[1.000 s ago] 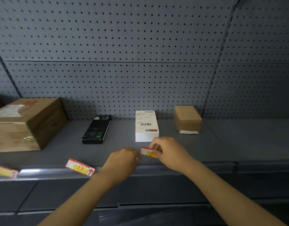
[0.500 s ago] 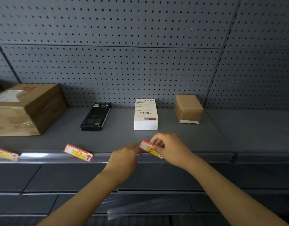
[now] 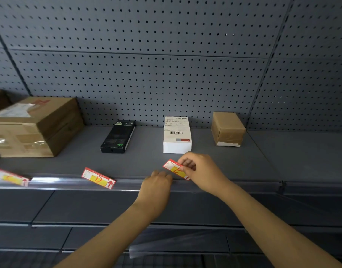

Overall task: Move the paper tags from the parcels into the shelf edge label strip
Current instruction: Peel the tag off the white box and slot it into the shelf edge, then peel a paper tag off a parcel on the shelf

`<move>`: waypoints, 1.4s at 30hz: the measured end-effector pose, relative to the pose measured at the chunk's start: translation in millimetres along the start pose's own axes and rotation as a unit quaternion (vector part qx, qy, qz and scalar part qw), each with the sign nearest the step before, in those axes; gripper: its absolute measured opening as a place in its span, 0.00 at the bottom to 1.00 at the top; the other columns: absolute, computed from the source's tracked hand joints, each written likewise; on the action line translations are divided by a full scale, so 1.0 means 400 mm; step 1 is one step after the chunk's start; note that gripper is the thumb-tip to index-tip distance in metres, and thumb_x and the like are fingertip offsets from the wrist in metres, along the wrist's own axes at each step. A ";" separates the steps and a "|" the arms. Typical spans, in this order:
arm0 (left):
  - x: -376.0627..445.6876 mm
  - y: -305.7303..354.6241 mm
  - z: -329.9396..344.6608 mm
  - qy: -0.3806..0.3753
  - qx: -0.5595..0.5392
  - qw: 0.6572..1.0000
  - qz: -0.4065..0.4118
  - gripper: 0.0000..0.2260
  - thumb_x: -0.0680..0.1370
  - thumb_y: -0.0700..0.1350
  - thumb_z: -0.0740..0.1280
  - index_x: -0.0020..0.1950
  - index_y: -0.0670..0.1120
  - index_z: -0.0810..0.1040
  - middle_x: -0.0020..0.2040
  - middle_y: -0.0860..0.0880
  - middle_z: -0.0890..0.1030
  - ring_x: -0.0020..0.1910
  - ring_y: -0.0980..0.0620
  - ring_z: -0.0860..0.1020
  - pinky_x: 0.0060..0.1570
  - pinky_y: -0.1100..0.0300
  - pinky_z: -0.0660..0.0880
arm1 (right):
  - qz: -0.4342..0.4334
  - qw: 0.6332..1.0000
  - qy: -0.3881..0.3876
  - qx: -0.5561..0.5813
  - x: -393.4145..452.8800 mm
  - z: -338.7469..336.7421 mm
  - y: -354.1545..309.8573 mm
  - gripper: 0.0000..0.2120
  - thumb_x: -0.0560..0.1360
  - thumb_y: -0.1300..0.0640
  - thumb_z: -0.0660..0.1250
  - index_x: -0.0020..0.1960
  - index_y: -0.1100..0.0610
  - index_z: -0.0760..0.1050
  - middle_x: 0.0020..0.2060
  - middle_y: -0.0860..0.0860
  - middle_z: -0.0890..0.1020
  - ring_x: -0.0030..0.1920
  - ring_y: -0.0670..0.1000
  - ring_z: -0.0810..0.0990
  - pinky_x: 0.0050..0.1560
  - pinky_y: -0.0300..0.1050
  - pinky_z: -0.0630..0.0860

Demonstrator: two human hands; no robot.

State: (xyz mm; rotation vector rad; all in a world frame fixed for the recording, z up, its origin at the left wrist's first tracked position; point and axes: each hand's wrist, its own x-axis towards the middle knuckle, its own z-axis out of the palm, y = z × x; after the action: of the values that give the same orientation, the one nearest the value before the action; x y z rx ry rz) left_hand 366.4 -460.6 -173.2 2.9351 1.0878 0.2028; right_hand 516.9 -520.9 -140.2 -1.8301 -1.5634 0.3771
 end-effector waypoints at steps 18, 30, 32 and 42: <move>-0.010 -0.010 -0.012 -0.025 0.025 0.999 0.018 0.15 0.78 0.35 0.61 0.63 0.45 0.76 0.62 0.45 0.77 0.58 0.45 0.77 0.58 0.54 0.73 | -0.009 0.992 -0.066 -0.109 0.005 0.039 0.010 0.04 0.74 0.58 0.70 0.49 0.53 0.80 0.45 0.49 0.84 0.44 0.48 0.81 0.47 0.49 0.80; -0.022 -0.042 -0.032 -0.001 -0.022 1.000 -0.002 0.15 0.78 0.37 0.62 0.62 0.49 0.77 0.61 0.49 0.78 0.55 0.46 0.79 0.53 0.54 0.76 | -0.010 0.988 -0.079 -0.136 -0.002 0.021 -0.014 0.07 0.75 0.57 0.67 0.53 0.53 0.78 0.49 0.50 0.82 0.47 0.48 0.80 0.50 0.47 0.80; -0.022 -0.055 -0.052 0.001 -0.026 1.000 -0.016 0.15 0.77 0.37 0.63 0.61 0.49 0.78 0.60 0.48 0.79 0.54 0.46 0.80 0.53 0.55 0.77 | -0.007 0.985 -0.063 -0.162 -0.002 0.018 -0.023 0.07 0.77 0.56 0.65 0.54 0.53 0.77 0.51 0.50 0.82 0.48 0.49 0.80 0.51 0.43 0.79; -0.045 -0.190 -0.154 0.016 -0.033 0.991 -0.127 0.15 0.77 0.44 0.62 0.64 0.52 0.74 0.63 0.50 0.78 0.59 0.47 0.77 0.57 0.58 0.72 | -0.016 0.962 -0.051 -0.268 0.038 0.069 -0.122 0.07 0.76 0.61 0.62 0.53 0.57 0.76 0.50 0.54 0.80 0.49 0.53 0.78 0.47 0.44 0.76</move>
State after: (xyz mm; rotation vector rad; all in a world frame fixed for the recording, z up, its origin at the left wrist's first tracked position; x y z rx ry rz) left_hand 296.2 -417.0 -118.1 2.7098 1.4148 0.2785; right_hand 466.9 -496.0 -124.6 -2.2086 -1.8969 0.0256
